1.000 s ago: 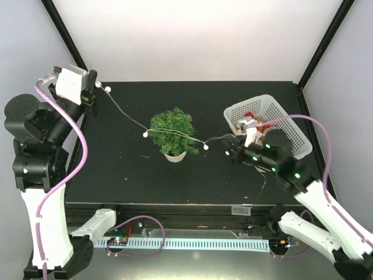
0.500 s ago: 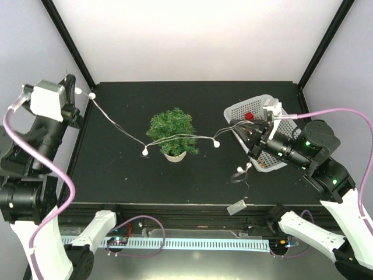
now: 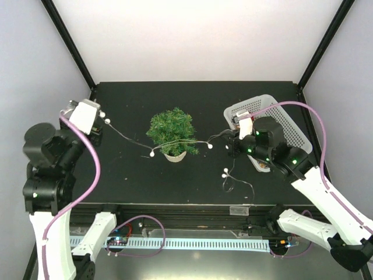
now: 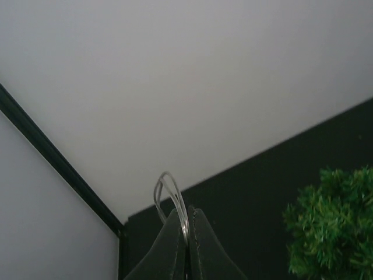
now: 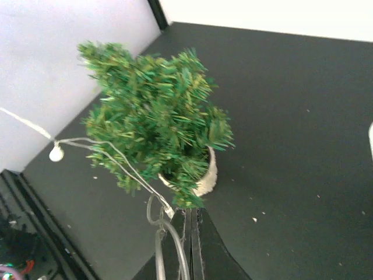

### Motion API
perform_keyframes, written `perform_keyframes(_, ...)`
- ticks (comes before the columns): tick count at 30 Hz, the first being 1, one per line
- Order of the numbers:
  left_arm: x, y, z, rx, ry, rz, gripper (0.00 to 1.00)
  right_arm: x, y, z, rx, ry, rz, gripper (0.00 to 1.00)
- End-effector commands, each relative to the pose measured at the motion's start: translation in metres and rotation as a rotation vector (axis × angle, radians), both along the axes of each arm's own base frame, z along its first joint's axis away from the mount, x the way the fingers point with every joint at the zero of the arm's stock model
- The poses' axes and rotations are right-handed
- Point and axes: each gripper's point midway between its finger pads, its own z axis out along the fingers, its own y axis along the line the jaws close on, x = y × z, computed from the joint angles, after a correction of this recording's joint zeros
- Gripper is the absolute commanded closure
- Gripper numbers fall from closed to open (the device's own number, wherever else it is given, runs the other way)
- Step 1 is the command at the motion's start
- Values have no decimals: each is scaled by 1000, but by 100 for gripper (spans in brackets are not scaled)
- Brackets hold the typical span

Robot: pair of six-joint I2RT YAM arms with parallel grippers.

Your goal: Decorate the small christmas tree

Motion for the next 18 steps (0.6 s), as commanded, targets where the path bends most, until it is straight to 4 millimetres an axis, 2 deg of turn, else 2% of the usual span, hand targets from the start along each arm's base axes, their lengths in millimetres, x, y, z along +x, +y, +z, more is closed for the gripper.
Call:
perform_keyframes(1,23,-1,-26,60,68,-14,98,16,-8,-15,-54,13,-98,99)
perform_keyframes(7,43,-12,-43,84,101,-83,99,29,-9,-39,-111,52,-144,99)
perform_keyframes(11,45,-17,-50,82,119,-113,98,30,-12,-46,-113,54,-166,99)
perform_keyframes(14,47,-15,-60,88,144,-106,98,30,-17,-54,-117,52,-185,99)
perform_keyframes(18,53,-10,-76,98,171,-81,98,42,-26,-74,-163,95,-263,99)
